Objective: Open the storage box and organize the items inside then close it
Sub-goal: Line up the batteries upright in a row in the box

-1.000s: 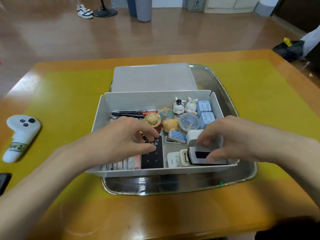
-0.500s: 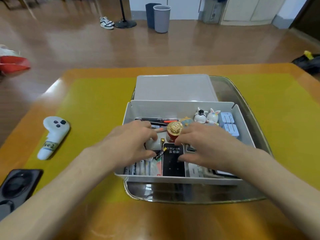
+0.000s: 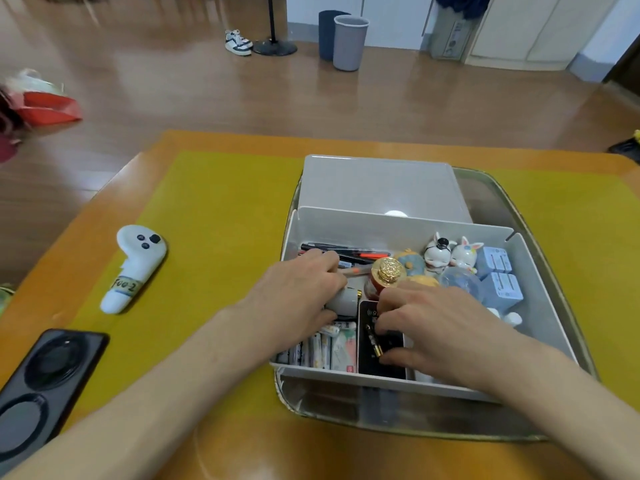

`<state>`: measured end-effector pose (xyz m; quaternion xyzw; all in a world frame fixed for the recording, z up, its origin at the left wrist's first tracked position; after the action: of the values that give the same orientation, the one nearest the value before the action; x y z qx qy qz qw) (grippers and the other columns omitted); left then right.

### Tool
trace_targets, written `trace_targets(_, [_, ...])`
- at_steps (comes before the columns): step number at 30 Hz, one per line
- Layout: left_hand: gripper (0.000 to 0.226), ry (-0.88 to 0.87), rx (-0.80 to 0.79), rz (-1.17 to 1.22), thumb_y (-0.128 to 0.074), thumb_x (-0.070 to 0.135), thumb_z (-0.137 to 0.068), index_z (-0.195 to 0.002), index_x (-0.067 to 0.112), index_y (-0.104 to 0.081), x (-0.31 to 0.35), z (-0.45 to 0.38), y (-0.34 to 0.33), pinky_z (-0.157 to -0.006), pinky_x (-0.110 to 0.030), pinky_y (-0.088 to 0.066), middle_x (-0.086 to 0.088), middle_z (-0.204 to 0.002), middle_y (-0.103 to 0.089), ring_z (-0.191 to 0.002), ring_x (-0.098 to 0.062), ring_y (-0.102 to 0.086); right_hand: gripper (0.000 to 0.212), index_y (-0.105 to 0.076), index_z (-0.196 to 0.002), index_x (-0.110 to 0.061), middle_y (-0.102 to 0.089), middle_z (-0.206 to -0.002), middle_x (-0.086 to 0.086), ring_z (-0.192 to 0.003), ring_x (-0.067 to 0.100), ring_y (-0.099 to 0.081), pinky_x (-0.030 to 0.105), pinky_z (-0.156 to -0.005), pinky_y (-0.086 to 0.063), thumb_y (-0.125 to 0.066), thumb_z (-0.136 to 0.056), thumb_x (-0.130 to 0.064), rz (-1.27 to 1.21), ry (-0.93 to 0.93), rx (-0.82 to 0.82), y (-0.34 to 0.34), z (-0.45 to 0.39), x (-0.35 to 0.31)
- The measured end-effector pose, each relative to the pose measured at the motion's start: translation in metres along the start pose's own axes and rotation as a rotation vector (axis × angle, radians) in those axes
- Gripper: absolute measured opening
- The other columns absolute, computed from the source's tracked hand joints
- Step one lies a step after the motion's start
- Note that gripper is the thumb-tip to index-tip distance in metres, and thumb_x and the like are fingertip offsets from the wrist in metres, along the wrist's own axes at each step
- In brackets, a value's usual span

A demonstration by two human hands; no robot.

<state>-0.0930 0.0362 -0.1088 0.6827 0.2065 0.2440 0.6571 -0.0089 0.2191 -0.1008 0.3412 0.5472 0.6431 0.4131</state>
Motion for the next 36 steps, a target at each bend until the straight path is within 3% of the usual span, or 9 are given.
trace_targets(5, [0.051, -0.041, 0.074, -0.015, -0.076, 0.043, -0.080, -0.124, 0.025, -0.056, -0.001, -0.002, -0.005, -0.084, -0.030, -0.045, 0.004, -0.117, -0.051, -0.107, -0.016, -0.046, 0.032, -0.064, -0.112, -0.040, -0.057, -0.107, -0.017, -0.107, 0.010, -0.055, 0.033, -0.069, -0.047, -0.057, -0.090, -0.061, -0.018, -0.048, 0.007, 0.004, -0.004, -0.001])
trace_targets(9, [0.058, -0.041, 0.041, -0.044, -0.072, 0.050, -0.082, -0.130, 0.028, -0.049, -0.006, -0.002, -0.001, -0.096, -0.031, -0.040, 0.008, -0.122, -0.055, -0.112, -0.015, -0.047, 0.029, -0.068, -0.108, -0.038, -0.063, -0.103, -0.018, -0.101, 0.011, -0.059, 0.031, -0.061, -0.044, -0.061, -0.087, -0.056, -0.042, -0.149, 0.200, 0.014, -0.012, -0.003])
trace_targets(12, [0.063, -0.033, -0.009, -0.191, -0.065, 0.066, -0.078, -0.129, 0.031, -0.054, -0.018, 0.006, 0.011, -0.116, -0.051, -0.024, 0.009, -0.123, -0.054, -0.122, -0.016, -0.044, 0.035, -0.062, -0.123, -0.036, -0.064, -0.120, -0.018, -0.108, 0.012, -0.061, 0.036, -0.071, -0.055, -0.061, -0.091, -0.051, -0.106, -0.153, 0.208, 0.013, -0.026, -0.012])
trace_targets(15, [0.062, 0.012, -0.108, -0.229, -0.065, 0.069, -0.076, -0.127, 0.034, -0.058, -0.030, 0.011, 0.021, -0.118, -0.063, -0.011, 0.012, -0.123, -0.053, -0.129, -0.014, -0.038, 0.034, -0.057, -0.125, -0.032, -0.059, -0.130, -0.015, -0.107, 0.017, -0.063, 0.041, -0.072, -0.057, -0.057, -0.094, -0.047, -0.079, -0.142, 0.154, 0.004, -0.036, -0.024])
trace_targets(22, [0.042, 0.025, -0.176, -0.177, -0.066, 0.053, -0.084, -0.121, 0.036, -0.059, -0.026, 0.009, 0.025, -0.120, -0.061, -0.006, 0.015, -0.117, -0.058, -0.129, -0.011, -0.040, 0.031, -0.056, -0.125, -0.027, -0.058, -0.129, -0.008, -0.105, 0.024, -0.063, 0.041, -0.075, -0.055, -0.056, -0.095, -0.036, -0.048, -0.225, 0.182, 0.003, -0.038, -0.028])
trace_targets(26, [0.042, 0.048, -0.157, -0.128, -0.063, 0.057, -0.086, -0.120, 0.034, -0.058, -0.024, 0.006, 0.030, -0.122, -0.050, -0.009, 0.014, -0.118, -0.061, -0.126, -0.011, -0.048, 0.028, -0.060, -0.124, -0.026, -0.055, -0.113, -0.009, -0.096, 0.016, -0.058, 0.036, -0.079, -0.047, -0.058, -0.097, -0.033, -0.383, -0.233, 0.344, 0.023, -0.030, -0.015])
trace_targets(30, [0.036, 0.054, -0.082, 0.033, -0.062, 0.058, -0.088, -0.112, 0.032, -0.060, -0.016, 0.007, 0.036, -0.088, -0.037, -0.050, 0.011, -0.110, -0.065, -0.106, -0.015, -0.058, 0.024, -0.058, -0.125, -0.024, -0.051, -0.114, -0.008, -0.098, 0.008, -0.053, 0.026, -0.083, -0.042, -0.046, -0.105, -0.028, -0.602, -0.301, 0.526, 0.043, -0.011, 0.013])
trace_targets(32, [0.036, 0.021, -0.106, 0.066, -0.064, 0.057, -0.087, -0.115, 0.035, -0.060, -0.009, 0.008, 0.034, -0.076, -0.035, -0.052, 0.015, -0.110, -0.063, -0.102, -0.013, -0.060, 0.025, -0.059, -0.120, -0.024, -0.056, -0.112, -0.007, -0.099, 0.009, -0.055, 0.022, -0.084, -0.044, -0.042, -0.106, -0.036, -0.744, -0.368, 0.620, 0.048, 0.004, 0.030])
trace_targets(36, [0.035, -0.048, -0.272, 0.004, -0.071, 0.046, -0.087, -0.120, 0.037, -0.062, 0.004, 0.006, 0.020, -0.076, -0.029, -0.049, 0.016, -0.118, -0.062, -0.109, -0.013, -0.060, 0.050, -0.058, -0.102, -0.018, -0.064, -0.091, -0.012, -0.090, 0.011, -0.064, 0.037, -0.083, -0.059, -0.043, -0.095, -0.065, -1.177, -0.385, 0.720, 0.056, 0.026, 0.054])
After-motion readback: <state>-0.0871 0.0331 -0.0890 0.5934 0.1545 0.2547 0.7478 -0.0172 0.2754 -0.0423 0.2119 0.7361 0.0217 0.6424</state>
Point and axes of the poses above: each hand's wrist, its own z-axis away from the middle knuckle, its own y-axis out of the back of the hand, x = y × z, the point moved 2 cm from there along -z, towards the middle knuckle
